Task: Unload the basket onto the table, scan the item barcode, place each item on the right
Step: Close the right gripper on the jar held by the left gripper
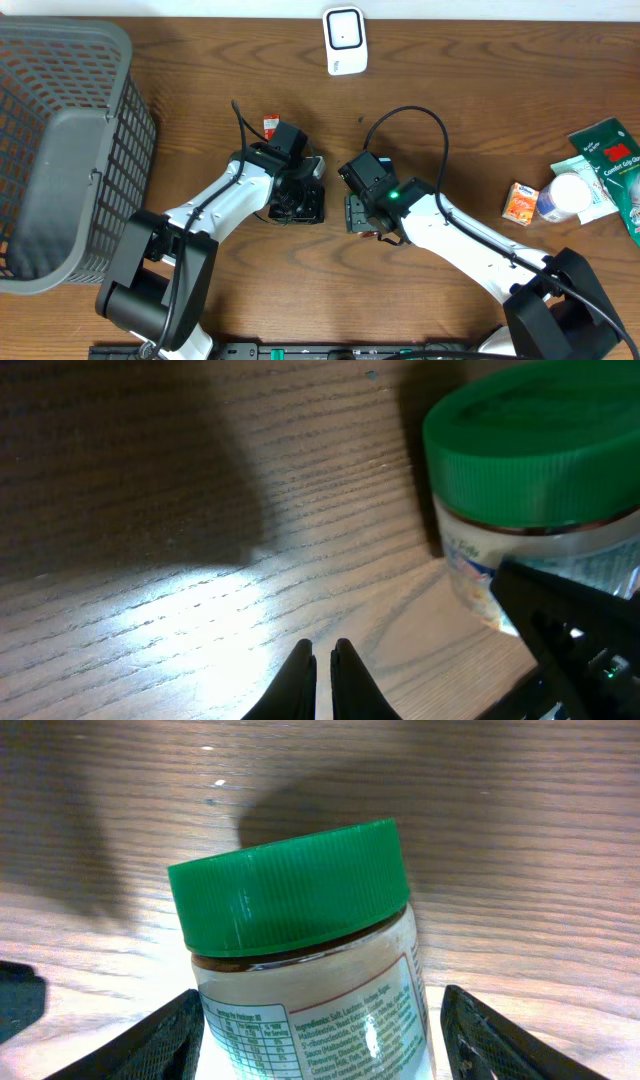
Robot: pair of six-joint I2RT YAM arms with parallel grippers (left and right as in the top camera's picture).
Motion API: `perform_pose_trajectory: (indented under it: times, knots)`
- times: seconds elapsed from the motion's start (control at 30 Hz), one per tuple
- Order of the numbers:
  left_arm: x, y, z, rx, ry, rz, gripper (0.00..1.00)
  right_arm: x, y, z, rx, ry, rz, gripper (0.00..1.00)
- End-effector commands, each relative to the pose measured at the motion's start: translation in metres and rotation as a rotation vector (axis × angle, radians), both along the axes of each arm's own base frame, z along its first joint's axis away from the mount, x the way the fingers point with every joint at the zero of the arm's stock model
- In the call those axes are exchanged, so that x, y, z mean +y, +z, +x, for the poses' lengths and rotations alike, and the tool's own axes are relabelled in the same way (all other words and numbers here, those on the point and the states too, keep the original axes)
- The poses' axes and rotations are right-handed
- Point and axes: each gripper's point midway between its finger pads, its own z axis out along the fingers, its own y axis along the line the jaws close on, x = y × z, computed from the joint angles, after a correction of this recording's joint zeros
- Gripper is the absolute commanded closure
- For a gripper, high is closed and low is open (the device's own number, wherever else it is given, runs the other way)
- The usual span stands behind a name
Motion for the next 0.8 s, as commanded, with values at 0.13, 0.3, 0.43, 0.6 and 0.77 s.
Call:
perform_pose_trajectory:
  times: [0.13,0.3,0.43,0.6,0.77]
  knots:
    - [0.000,0.005,0.001,-0.027,-0.013,0.000,0.92,-0.012,0.002,0.011,-0.055,0.020,-0.079,0.28]
    - [0.000,0.005,0.001,-0.028,-0.013,-0.001,0.92,-0.008,0.004,0.015,-0.075,0.111,-0.093,0.34]
    - [0.000,0.005,0.001,-0.028,-0.013,-0.001,0.92,-0.007,0.003,0.013,-0.065,0.114,-0.087,0.35]
    - [0.000,0.005,0.001,-0.027,-0.013,0.000,0.92,-0.013,0.001,0.007,-0.037,0.111,-0.109,0.32]
    - [0.000,0.005,0.001,-0.028,-0.013,-0.001,0.91,-0.021,0.000,0.003,-0.018,0.093,-0.133,0.32]
